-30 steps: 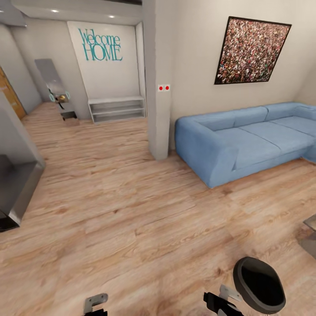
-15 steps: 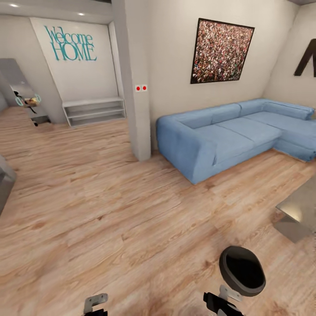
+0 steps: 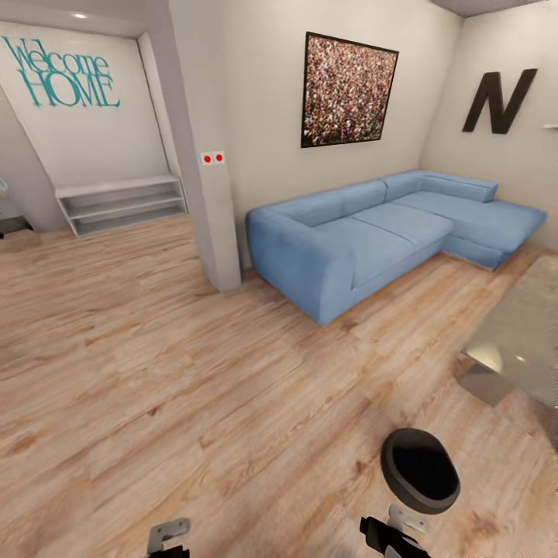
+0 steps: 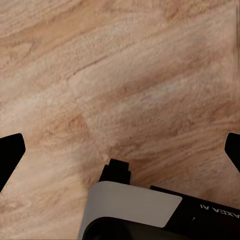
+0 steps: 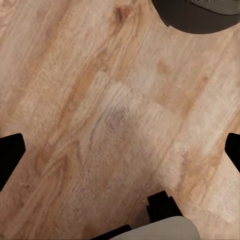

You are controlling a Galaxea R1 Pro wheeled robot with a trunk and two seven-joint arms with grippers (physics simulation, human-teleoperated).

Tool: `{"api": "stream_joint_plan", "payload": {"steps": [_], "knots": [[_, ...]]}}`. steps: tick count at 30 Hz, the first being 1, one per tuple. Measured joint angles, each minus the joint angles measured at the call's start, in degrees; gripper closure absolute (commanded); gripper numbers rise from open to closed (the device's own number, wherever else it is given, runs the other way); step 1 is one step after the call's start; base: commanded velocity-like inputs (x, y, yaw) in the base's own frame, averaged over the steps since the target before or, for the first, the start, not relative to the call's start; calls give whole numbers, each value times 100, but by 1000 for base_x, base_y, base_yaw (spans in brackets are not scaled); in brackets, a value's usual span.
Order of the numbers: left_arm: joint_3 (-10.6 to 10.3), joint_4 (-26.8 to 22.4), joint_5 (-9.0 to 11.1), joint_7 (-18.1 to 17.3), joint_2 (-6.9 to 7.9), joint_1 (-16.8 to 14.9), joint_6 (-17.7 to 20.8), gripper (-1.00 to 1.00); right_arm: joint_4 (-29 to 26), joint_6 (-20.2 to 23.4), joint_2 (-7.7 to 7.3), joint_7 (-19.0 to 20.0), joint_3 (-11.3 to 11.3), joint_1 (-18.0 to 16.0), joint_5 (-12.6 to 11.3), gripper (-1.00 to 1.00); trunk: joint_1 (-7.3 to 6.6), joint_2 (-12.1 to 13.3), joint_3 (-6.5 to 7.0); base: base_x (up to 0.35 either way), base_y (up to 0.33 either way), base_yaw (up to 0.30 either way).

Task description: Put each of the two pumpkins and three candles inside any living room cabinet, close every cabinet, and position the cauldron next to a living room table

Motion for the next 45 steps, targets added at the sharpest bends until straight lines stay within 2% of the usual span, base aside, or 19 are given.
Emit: {"api": "stream_joint_plan", "payload": {"steps": [10, 45], "knots": [[-2, 1, -6, 0, 1, 0, 0, -100, 1, 9, -3, -1, -9, 0, -15, -100, 0, 0, 0, 219, 25, -289], [-2, -2, -5, 0, 3, -1, 0, -100, 1, 1, 14, -1, -1, 0, -8, -100, 0, 0, 0, 5, 0, -289]]}}
